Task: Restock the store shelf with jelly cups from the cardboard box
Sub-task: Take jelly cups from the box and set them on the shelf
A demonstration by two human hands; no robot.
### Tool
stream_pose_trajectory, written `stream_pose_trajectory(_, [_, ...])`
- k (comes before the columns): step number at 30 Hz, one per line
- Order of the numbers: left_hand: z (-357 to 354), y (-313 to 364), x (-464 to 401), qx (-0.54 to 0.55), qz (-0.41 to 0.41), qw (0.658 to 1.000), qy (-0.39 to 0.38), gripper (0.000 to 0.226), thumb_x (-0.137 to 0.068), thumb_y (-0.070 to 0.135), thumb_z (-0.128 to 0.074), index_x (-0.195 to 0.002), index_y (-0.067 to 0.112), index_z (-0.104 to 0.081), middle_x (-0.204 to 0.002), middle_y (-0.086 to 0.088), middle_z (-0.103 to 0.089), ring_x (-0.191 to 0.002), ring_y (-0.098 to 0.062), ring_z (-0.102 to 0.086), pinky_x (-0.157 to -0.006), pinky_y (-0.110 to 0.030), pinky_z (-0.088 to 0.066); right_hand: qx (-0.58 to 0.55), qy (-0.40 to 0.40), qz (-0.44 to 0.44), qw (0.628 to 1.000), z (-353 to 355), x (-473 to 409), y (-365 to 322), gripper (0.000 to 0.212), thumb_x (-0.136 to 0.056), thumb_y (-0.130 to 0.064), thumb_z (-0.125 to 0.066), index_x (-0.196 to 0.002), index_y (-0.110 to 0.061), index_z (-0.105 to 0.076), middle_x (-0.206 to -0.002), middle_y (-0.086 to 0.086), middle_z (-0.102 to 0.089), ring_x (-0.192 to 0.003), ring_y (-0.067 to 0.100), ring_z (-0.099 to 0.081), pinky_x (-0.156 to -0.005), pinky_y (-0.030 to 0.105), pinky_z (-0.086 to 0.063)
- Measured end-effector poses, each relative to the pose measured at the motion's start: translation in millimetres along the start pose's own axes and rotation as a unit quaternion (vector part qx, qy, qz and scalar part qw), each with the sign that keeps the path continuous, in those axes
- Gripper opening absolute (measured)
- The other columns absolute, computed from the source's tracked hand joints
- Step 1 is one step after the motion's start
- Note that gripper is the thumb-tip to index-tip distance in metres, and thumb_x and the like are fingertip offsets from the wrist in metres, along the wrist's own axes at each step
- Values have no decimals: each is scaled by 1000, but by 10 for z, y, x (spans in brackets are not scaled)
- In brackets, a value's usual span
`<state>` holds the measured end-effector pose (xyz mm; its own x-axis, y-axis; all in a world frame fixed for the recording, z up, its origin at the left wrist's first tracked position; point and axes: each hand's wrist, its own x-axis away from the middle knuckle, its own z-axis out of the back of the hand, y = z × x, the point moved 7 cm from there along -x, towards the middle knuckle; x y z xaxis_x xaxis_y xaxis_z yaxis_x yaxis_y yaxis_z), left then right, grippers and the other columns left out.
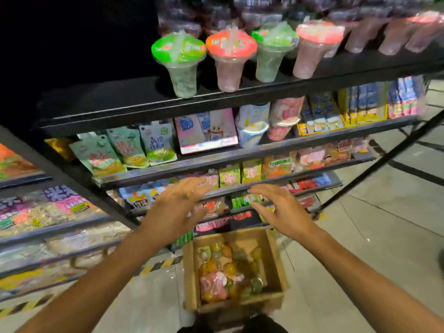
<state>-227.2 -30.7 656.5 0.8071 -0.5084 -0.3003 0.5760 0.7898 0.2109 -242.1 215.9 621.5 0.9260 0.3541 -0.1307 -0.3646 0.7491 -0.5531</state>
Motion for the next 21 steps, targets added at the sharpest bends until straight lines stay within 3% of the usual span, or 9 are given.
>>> stream_pose_trajectory(4, [-1136, 171, 274, 55, 46, 990, -123, 50, -94, 45, -50, -139, 23, -52, -140, -6, -57, -128, -27, -52, -101, -43, -52, -6, -143, -115, 983, -667, 498, 806, 40, -100, -36, -62, -137, -25, -61, -141, -5, -59, -134, 15, -50, -110, 29, -40])
stream_pose_trajectory(9, [-2693, 259, 845, 100, 129, 959, -230, 62, -84, 31, -71, -142, 24, -49, -139, -7, -58, -124, -28, -57, -95, -36, -54, -33, -235, -226, 945, -1596, 1113, 1934, 40, -95, -44, -64, -132, -30, -62, -133, -4, -64, -121, 18, -61, -99, 37, -53])
stream_pose_trajectory(13, [-3895, 230, 1444, 129, 174, 942, -257, 43, -95, 42, -49, -135, 27, -56, -139, -5, -59, -120, -27, -58, -89, -36, -56, -69, -297, -287, 908, -2674, 1647, 2724, 45, -96, -40, -64, -139, -30, -55, -132, 1, -64, -119, 22, -62, -99, 37, -53])
stream_pose_trajectory(15, [-4456, 248, 1738, 132, 163, 940, -269, 31, -96, 36, -47, -125, 28, -55, -138, -7, -57, -118, -29, -56, -84, -40, -59, -132, -309, -327, 883, -3228, 1922, 3002, 42, -97, -33, -65, -138, -24, -55, -129, 0, -64, -116, 13, -63, -101, 39, -52])
stream_pose_trajectory(17, [-5047, 157, 2068, 148, 214, 914, -311, 51, -86, 29, -60, -136, 27, -50, -141, -4, -53, -112, -33, -61, -83, -42, -60, -178, -286, -364, 868, -3759, 2171, 3276, 38, -95, -23, -67, -130, -10, -61, -122, 0, -64, -107, 0, -60, -101, 37, -52])
stream_pose_trajectory(19, [-5595, 43, 2399, 156, 241, 900, -328, 60, -86, 36, -60, -144, 24, -47, -141, -5, -57, -110, -35, -65, -84, -43, -60, -168, -279, -397, 858, -4300, 2423, 3597, 47, -89, -35, -63, -127, -6, -64, -120, 3, -66, -107, 7, -61, -96, 33, -52])
stream_pose_trajectory(21, [-6073, -84, 2606, 124, 227, 900, -351, 55, -91, 41, -58, -143, 27, -46, -142, -4, -58, -119, -32, -63, -90, -45, -58, -169, -284, -416, 847, -4817, 2446, 3902, 56, -88, -44, -60, -133, -10, -59, -127, 3, -66, -115, 19, -64, -97, 35, -50])
